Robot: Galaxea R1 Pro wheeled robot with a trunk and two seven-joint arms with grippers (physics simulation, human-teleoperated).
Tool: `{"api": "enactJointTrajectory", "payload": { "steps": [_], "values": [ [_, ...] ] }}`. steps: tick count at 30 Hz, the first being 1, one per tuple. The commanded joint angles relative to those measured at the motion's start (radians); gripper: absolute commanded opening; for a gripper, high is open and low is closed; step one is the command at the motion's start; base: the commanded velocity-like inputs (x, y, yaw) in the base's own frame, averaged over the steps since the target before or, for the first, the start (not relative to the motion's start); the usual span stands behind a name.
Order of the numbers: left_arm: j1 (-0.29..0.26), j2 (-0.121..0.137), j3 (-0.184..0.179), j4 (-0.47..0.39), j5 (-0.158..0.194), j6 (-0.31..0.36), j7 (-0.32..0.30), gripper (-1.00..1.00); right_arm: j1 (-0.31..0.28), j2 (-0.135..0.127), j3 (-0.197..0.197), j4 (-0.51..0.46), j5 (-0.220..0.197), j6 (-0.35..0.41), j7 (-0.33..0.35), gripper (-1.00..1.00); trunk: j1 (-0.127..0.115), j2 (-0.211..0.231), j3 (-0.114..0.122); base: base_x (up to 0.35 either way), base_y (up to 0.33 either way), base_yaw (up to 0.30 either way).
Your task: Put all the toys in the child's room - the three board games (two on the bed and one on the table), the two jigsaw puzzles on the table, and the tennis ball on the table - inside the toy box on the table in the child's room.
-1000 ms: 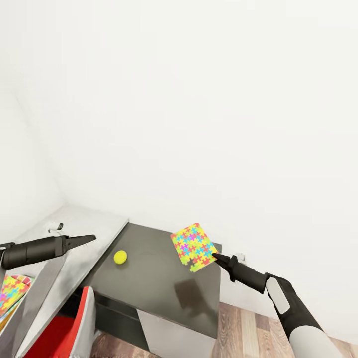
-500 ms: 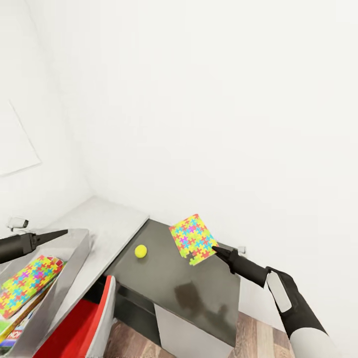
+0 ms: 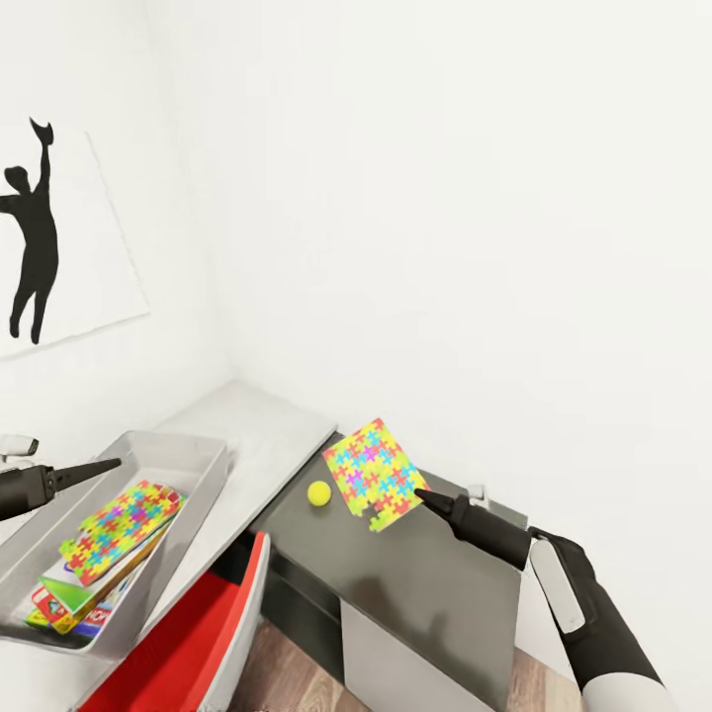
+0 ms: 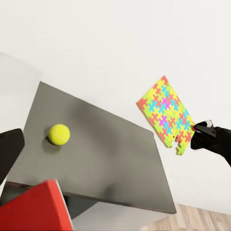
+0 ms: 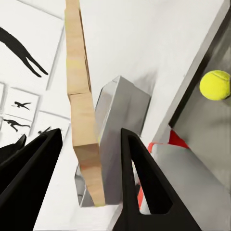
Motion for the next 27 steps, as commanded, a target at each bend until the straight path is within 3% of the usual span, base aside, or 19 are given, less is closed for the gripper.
{"api": "enactJointTrajectory", "payload": {
  "steps": [1, 14, 20, 27],
  "values": [
    [-0.002, 0.0, 0.0, 0.0, -0.005, 0.01, -0.006, 1.0, 0.005, 0.0, -0.001, -0.017, 0.0, 0.004, 0.006, -1.0, 0.001, -0.002, -0.002, 0.0, 0.0, 0.29],
    [-0.001, -0.001, -0.001, 0.0, -0.005, 0.01, -0.006, 1.0, 0.01, 0.003, -0.002, -0.035, -0.004, 0.012, 0.016, -1.0, 0.001, -0.002, -0.002, 0.0, 0.0, 0.29],
    [-0.001, -0.003, -0.002, 0.001, -0.01, 0.009, -0.006, 1.0, -0.065, 0.004, -0.007, -0.042, -0.005, 0.097, 0.014, -1.0, 0.001, -0.002, -0.002, 0.0, 0.0, 0.291],
    [-0.001, -0.003, -0.001, 0.005, -0.014, 0.008, -0.006, 1.0, -0.141, 0.012, -0.01, -0.035, -0.006, 0.117, 0.006, -1.0, 0.001, -0.002, -0.002, 0.0, 0.0, 0.291]
  ]
}}
